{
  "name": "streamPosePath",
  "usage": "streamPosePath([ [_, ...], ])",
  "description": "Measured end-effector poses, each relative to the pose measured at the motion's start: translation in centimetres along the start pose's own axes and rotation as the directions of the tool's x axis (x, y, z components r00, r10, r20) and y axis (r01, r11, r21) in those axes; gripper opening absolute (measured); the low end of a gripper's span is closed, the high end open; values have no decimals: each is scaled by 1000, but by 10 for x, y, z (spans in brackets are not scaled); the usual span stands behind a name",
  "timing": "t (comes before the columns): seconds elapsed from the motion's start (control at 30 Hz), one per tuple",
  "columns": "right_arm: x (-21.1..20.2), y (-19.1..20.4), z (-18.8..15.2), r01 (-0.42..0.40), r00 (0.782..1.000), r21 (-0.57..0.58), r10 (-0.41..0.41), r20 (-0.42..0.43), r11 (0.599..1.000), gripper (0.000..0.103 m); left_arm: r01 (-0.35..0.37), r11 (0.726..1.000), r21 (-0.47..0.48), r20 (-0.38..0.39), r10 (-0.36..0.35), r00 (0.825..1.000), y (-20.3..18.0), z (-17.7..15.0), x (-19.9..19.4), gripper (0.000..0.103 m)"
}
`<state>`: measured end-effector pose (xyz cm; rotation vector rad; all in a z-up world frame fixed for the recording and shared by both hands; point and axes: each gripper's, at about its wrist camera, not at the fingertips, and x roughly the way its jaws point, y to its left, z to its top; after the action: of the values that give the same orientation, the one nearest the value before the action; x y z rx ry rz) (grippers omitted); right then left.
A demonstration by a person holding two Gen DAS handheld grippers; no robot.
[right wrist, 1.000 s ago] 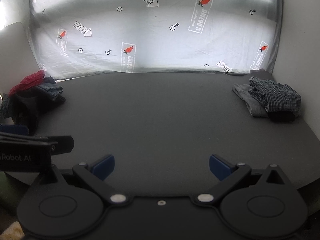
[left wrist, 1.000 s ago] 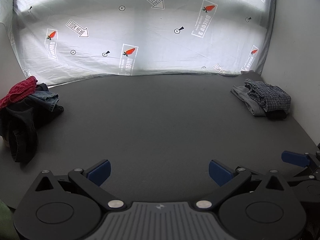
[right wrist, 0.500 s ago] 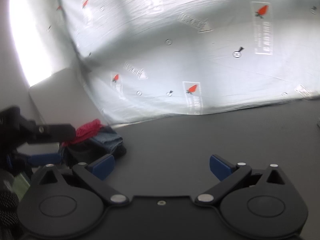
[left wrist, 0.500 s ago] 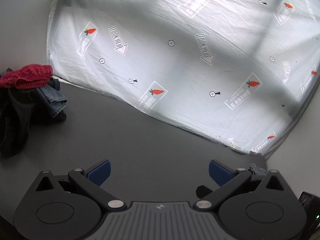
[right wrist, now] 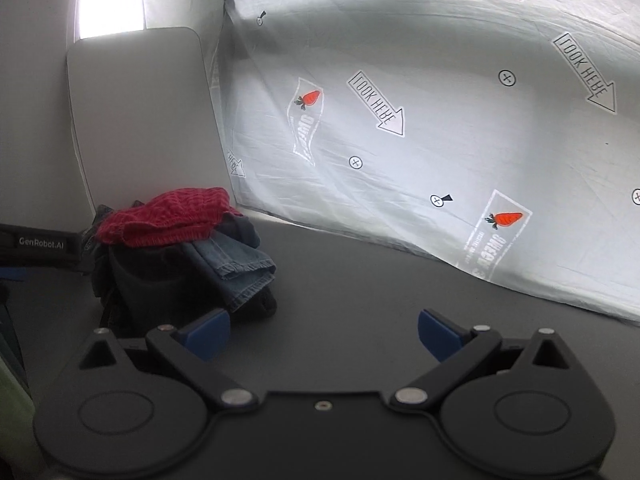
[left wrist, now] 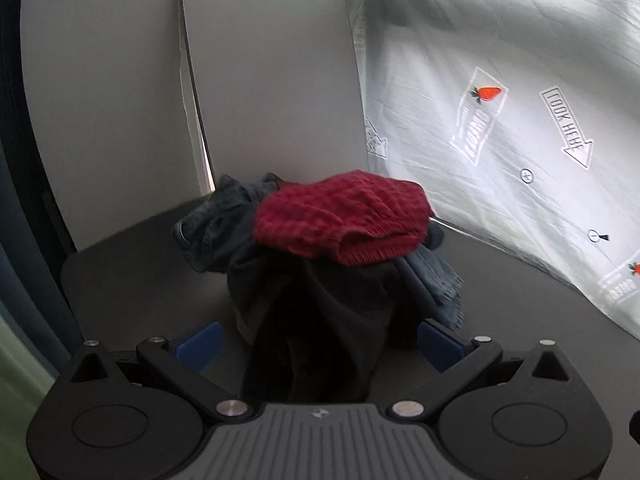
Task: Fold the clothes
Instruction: 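Reach both tools to the clothes pile and grasp the red checked shorts with the right tool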
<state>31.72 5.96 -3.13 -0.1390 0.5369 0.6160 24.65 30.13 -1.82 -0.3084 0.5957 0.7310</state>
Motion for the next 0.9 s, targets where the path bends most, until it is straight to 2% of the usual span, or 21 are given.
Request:
streamPosePath([
  [0.07, 29, 22, 9, 5, 999, -4, -5, -37, 1000, 102, -90, 996, 18, 35, 90, 995, 18, 18, 34, 103],
  [0.13, 56, 42, 16, 7, 998, -25, -9, -70, 1000, 102, -174, 984, 40, 68, 171, 983, 34, 35, 67, 103],
  [0.23, 90, 65, 27, 39, 992, -56, -46, -120, 998, 102, -200, 963, 182, 73, 190, 979, 32, 41, 107, 103],
  [0.37, 121, 79, 34, 35, 984, -55, -44, -174, 998, 102, -251, 894, 372, 154, 207, 966, 22, 35, 131, 103],
  [0.47, 141, 82, 36, 57, 977, -64, -69, -200, 996, 102, -339, 840, 424, 223, 266, 938, 12, 27, 140, 103],
  [0.53, 147, 80, 37, 72, 976, -49, -80, -200, 996, 102, -450, 785, 426, 307, 342, 888, 5, 26, 146, 103],
  [0.57, 149, 78, 38, 83, 976, -42, -89, -197, 996, 102, -516, 745, 423, 375, 374, 848, 1, 25, 147, 103],
  [0.6, 150, 77, 38, 95, 976, -39, -101, -192, 995, 102, -581, 700, 415, 446, 400, 801, -3, 24, 147, 103],
  [0.63, 149, 74, 38, 108, 976, -38, -113, -184, 993, 102, -650, 646, 401, 531, 414, 739, -6, 24, 145, 103],
  [0.67, 146, 72, 37, 119, 977, -35, -123, -175, 992, 102, -701, 605, 378, 604, 413, 682, -10, 26, 141, 103],
  [0.73, 135, 63, 36, 134, 979, -15, -135, -154, 991, 102, -759, 572, 310, 715, 386, 583, -16, 37, 122, 103],
  [0.77, 130, 58, 35, 142, 980, -4, -141, -143, 990, 102, -779, 564, 276, 759, 370, 536, -20, 43, 112, 103],
  [0.83, 115, 47, 32, 154, 982, 22, -151, -114, 988, 102, -765, 600, 234, 795, 335, 506, -29, 57, 86, 103],
  [0.9, 98, 35, 28, 165, 984, 48, -161, -83, 985, 102, -748, 635, 193, 833, 296, 467, -42, 70, 56, 103],
])
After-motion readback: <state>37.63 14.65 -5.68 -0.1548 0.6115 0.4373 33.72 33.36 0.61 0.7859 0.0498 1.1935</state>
